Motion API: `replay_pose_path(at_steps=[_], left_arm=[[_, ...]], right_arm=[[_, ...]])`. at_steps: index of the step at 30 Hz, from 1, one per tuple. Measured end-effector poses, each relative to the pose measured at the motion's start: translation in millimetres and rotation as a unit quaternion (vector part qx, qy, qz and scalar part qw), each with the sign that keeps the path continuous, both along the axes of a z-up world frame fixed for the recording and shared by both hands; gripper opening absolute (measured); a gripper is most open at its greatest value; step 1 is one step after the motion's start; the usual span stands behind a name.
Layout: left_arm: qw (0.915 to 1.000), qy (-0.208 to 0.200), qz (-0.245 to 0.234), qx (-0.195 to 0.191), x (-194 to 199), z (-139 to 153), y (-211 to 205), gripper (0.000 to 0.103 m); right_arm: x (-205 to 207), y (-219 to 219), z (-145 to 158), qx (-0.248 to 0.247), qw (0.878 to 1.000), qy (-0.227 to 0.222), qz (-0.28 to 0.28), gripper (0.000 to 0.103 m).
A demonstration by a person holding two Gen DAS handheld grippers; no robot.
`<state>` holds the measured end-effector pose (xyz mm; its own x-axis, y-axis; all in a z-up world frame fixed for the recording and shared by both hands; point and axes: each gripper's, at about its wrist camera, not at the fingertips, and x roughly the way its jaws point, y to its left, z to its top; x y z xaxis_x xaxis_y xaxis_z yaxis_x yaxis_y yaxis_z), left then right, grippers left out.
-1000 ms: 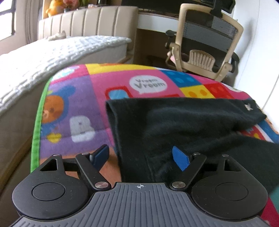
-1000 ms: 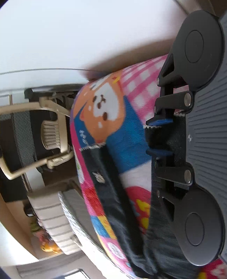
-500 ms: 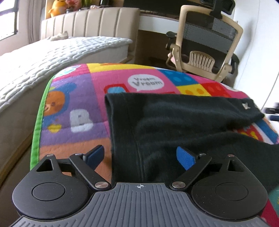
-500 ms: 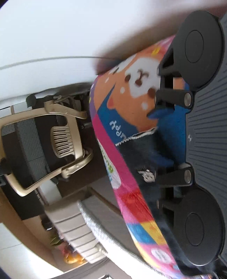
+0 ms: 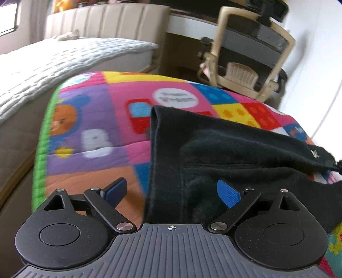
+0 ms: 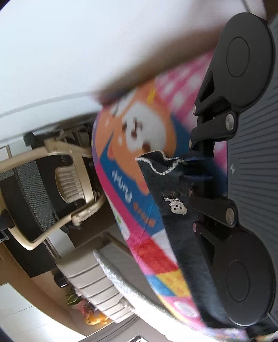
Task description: Fold clothes
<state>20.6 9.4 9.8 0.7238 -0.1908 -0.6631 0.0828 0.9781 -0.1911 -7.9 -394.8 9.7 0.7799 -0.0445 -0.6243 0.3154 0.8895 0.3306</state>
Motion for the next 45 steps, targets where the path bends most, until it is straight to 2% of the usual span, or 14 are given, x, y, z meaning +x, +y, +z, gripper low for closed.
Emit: replay_pose_path(at_steps=[4, 9, 11, 13, 15, 18, 23, 28, 33, 36, 40, 42, 44, 45], left_arm=[[0.9995, 0.001, -0.031, 0.008, 12.7, -2.3, -23.2, 0.095], [0.9989, -0.005, -0.034, 0.032, 6.7, -2.7, -33.6, 0.095], [0.9991, -0.001, -0.027, 0.031, 4.6, -4.8, -31.4, 0.095], [0.9993, -0.002, -0.021, 0.032, 2.8, -5.8, -29.5, 0.095], [0.9993, -0.002, -0.018, 0.033, 1.3, -4.4, -30.0, 0.092], [0.9992, -0.006, -0.012, 0.037, 0.7, -3.7, -31.4, 0.076], [0.9991, -0.014, 0.002, 0.040, 7.3, -5.5, -29.3, 0.070], [0.9976, -0.030, -0.006, 0.062, 10.4, -9.6, -33.0, 0.077], [0.9983, -0.030, -0.001, 0.050, 6.8, -3.6, -23.8, 0.080], [0.9988, -0.038, -0.011, 0.028, 11.4, 7.4, -19.7, 0.089], [0.9978, -0.032, -0.015, 0.057, 38.2, 14.5, -29.7, 0.093], [0.9978, -0.018, -0.023, 0.060, 50.8, 11.0, -34.7, 0.093], [0.9975, -0.005, -0.031, 0.064, 60.1, 5.7, -40.1, 0.090], [0.9972, 0.001, -0.035, 0.065, 64.7, 3.1, -42.8, 0.088]], right_arm=[[-29.4, -6.6, 13.0, -0.042, 0.998, -0.030, -0.017, 0.020], [-73.2, -1.3, 28.3, -0.068, 0.997, -0.044, -0.004, 0.053], [-84.9, 1.5, 21.0, -0.054, 0.998, -0.026, 0.010, 0.056], [-90.6, 9.0, 8.1, -0.041, 0.999, -0.002, 0.027, 0.056], [-93.5, 20.5, -2.3, -0.063, 0.997, 0.006, 0.038, 0.039], [-85.8, 29.7, -3.1, -0.083, 0.995, 0.005, 0.053, 0.015], [-56.0, 23.7, -2.4, -0.101, 0.994, 0.002, 0.048, 0.014], [-39.1, 13.7, -2.7, -0.096, 0.995, 0.009, 0.040, 0.015], [-56.4, 6.2, 12.0, -0.096, 0.995, -0.012, 0.021, 0.029], [-50.2, -1.4, 19.7, -0.074, 0.997, -0.026, 0.003, 0.030], [-22.2, -5.9, 15.4, -0.046, 0.998, -0.021, -0.022, 0.032], [-5.9, -2.6, 5.9, -0.037, 0.999, -0.011, -0.016, 0.041], [4.3, 3.8, -2.2, -0.035, 0.999, -0.001, -0.008, 0.039], [7.3, 6.4, -4.5, -0.040, 0.999, 0.001, -0.006, 0.025]])
